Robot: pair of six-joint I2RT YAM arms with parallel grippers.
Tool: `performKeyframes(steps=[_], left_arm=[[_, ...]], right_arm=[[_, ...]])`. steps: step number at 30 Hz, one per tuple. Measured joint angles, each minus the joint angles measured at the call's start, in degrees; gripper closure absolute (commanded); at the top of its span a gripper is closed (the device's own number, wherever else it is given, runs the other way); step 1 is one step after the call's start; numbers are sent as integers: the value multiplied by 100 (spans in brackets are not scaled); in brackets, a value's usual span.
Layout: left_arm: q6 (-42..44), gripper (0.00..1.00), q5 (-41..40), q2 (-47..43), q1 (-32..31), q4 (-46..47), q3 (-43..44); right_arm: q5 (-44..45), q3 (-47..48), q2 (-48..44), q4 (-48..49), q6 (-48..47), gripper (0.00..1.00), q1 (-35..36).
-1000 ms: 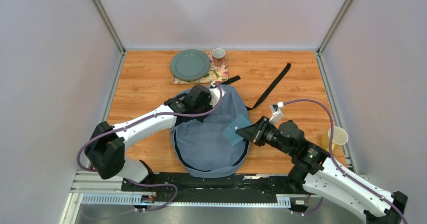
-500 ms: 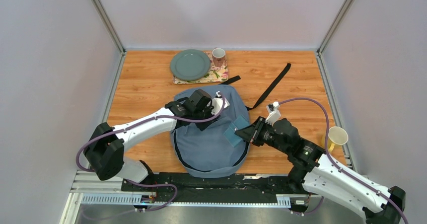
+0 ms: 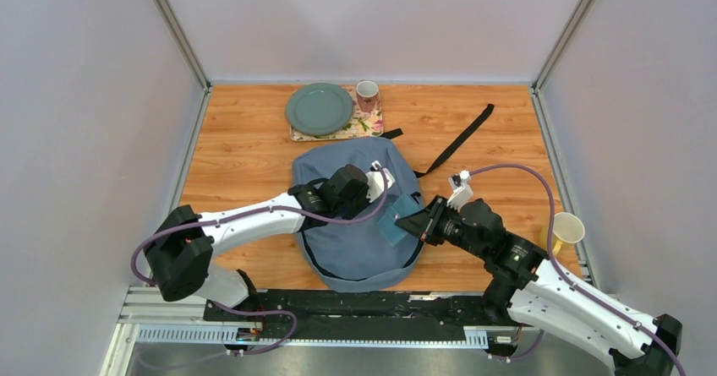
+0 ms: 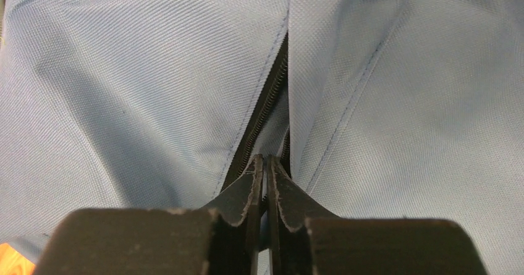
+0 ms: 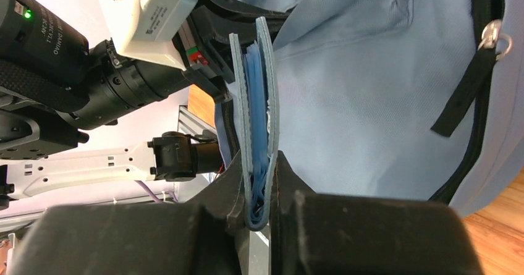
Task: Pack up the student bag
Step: Place the personal item in the student bag.
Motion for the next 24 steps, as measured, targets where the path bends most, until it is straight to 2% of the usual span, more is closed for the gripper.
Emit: performKeyframes(steps=[2,9,24], left_arm=[[-35,100,-120,0,-17,249,-90],[-63,100,-411,37,0,614,-188],[-59,100,-879,-232,33,481,-186]], right_arm=[[7,0,-28,-39,-2,100,0],[70,2,-72,-109,-17,100,0],[140,0,-173,-116,-46,100,0]])
